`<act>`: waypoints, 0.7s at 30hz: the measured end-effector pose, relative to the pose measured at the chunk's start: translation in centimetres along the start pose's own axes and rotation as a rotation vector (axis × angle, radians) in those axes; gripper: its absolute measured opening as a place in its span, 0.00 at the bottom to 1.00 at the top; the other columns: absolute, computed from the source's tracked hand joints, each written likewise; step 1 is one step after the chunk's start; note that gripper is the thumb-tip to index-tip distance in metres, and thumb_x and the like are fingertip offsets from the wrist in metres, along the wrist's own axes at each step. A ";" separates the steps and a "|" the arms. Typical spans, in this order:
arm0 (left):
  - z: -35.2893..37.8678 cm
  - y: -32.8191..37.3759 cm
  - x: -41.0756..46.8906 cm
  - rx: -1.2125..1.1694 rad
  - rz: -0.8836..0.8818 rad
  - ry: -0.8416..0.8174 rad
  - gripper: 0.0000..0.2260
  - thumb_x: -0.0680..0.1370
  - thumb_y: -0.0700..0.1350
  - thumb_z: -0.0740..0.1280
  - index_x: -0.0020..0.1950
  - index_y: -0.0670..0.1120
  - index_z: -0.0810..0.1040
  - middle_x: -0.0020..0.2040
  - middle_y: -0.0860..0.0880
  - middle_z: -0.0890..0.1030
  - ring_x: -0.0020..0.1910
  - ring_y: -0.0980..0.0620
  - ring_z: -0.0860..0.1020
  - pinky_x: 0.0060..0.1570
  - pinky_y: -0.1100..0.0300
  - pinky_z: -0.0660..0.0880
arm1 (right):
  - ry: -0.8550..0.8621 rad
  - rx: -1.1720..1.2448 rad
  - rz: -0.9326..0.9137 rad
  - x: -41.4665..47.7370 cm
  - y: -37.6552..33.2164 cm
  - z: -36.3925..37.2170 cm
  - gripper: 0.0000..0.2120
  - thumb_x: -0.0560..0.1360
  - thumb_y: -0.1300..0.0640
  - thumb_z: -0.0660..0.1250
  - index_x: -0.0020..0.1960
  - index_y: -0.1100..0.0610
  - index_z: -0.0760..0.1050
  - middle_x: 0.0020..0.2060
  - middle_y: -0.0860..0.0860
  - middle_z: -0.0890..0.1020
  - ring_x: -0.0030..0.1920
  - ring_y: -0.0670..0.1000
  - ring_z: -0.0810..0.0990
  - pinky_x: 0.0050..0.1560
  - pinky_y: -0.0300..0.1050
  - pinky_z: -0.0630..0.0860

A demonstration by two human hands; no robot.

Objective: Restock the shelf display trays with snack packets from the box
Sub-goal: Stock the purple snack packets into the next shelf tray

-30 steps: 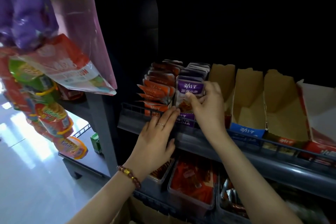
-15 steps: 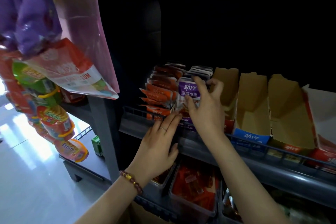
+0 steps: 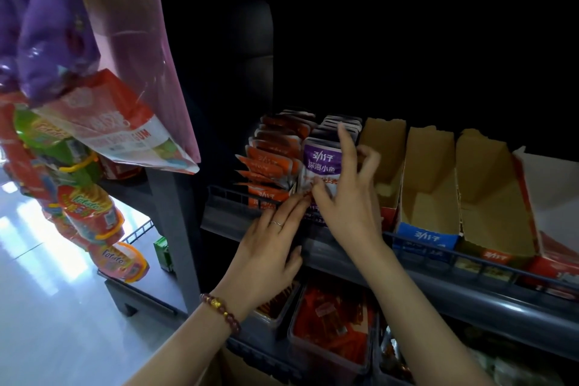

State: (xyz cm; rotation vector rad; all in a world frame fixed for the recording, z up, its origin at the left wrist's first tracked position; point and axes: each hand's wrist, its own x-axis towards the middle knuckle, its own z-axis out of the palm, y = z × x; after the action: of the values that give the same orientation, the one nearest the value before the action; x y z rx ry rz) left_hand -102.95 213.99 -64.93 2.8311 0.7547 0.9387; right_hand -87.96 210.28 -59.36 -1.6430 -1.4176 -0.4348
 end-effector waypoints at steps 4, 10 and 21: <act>0.0 -0.5 -0.1 -0.028 0.039 -0.023 0.40 0.74 0.43 0.66 0.78 0.51 0.44 0.78 0.57 0.44 0.74 0.56 0.54 0.70 0.57 0.62 | 0.090 0.057 0.010 -0.2 -0.2 0.2 0.36 0.74 0.56 0.67 0.74 0.48 0.50 0.65 0.54 0.58 0.51 0.50 0.73 0.41 0.44 0.79; -1.0 -0.3 -0.7 0.012 0.111 0.027 0.32 0.74 0.41 0.66 0.75 0.45 0.57 0.76 0.48 0.57 0.70 0.49 0.66 0.66 0.55 0.68 | 0.267 0.171 -0.074 -1.1 -1.2 -0.1 0.26 0.73 0.60 0.66 0.67 0.53 0.59 0.61 0.52 0.61 0.60 0.48 0.66 0.55 0.43 0.73; -2.3 2.0 -10.3 0.187 0.226 -0.565 0.10 0.76 0.43 0.59 0.35 0.45 0.66 0.34 0.46 0.75 0.36 0.43 0.77 0.32 0.57 0.66 | -0.223 0.398 -0.407 -14.6 -4.6 -1.9 0.06 0.67 0.72 0.63 0.37 0.65 0.77 0.38 0.60 0.76 0.34 0.56 0.75 0.34 0.48 0.72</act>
State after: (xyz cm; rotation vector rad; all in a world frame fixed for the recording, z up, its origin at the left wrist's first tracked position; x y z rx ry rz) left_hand -110.55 207.24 -68.27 3.1445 0.4760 0.0492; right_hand -95.75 199.68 -67.43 -1.1075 -1.8783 -0.1780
